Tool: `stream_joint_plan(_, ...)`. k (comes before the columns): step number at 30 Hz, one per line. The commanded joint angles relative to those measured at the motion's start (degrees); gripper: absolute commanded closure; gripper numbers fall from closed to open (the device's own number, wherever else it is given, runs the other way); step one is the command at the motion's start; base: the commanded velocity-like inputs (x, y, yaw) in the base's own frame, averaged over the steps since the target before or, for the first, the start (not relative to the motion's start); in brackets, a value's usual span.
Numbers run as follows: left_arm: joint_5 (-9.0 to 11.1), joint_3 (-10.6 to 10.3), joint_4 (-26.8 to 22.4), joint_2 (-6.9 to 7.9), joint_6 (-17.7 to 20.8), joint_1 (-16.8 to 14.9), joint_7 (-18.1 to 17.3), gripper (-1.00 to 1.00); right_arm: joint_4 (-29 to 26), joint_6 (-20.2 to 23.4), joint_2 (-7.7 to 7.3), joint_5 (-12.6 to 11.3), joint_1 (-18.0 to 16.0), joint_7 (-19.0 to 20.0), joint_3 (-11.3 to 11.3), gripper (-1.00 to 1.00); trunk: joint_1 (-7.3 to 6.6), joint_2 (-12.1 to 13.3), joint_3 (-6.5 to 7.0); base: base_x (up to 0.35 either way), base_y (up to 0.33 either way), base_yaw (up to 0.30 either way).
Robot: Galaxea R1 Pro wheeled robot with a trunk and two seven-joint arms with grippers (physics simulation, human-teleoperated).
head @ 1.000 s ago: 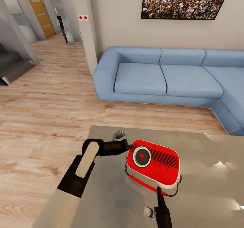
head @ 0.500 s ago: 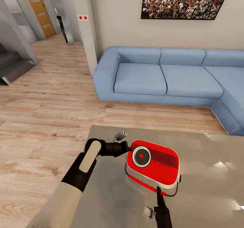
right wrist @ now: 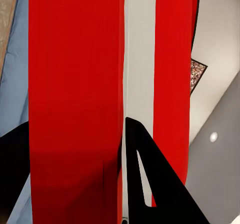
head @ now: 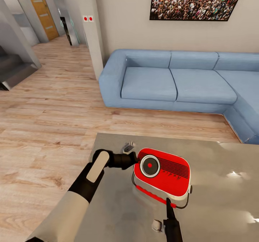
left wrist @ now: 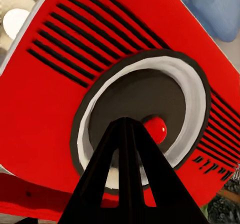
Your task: Turn on the radio receiver that's on the table in the living room.
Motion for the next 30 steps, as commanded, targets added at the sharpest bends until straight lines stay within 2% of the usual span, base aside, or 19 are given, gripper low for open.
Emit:
stream_joint_plan(1,0.11,-0.29,0.71,0.00,-0.34,0.00,-0.08,1.00,-0.05,0.17,0.00,0.28,-0.01,-0.04,0.04,1.00,0.00,0.00,0.00,0.000,0.000,0.000)
stream_joint_plan(6,2.10,-1.52,2.57,0.00,-2.30,-0.07,-0.34,1.00,-0.05,0.11,0.00,0.28,-0.01,-0.05,0.05,1.00,0.00,0.00,0.00,0.000,0.000,0.000)
stream_joint_plan(9,5.91,-6.20,4.19,0.00,-4.26,-0.09,-0.38,1.00,-0.05,0.16,0.17,0.28,-0.01,-0.06,0.06,1.00,0.00,0.00,0.00,0.000,0.000,0.000)
stream_joint_plan(13,8.02,-8.02,5.03,0.00,-5.79,-0.10,-0.42,1.00,-0.05,0.18,0.27,0.28,-0.01,-0.06,0.11,1.00,0.00,0.00,0.00,0.000,0.000,0.000)
stream_joint_plan(21,9.32,-10.02,5.25,0.00,-6.43,-0.10,-0.48,1.00,-0.05,0.25,0.35,0.36,-0.01,-0.06,0.13,1.00,0.00,0.00,0.00,0.000,0.000,0.000)
stream_joint_plan(30,10.39,-10.30,5.26,0.00,-6.58,-0.10,-0.56,1.00,0.03,0.21,0.41,0.34,-0.01,-0.94,0.07,1.00,0.00,0.00,0.00,0.041,0.000,0.000)
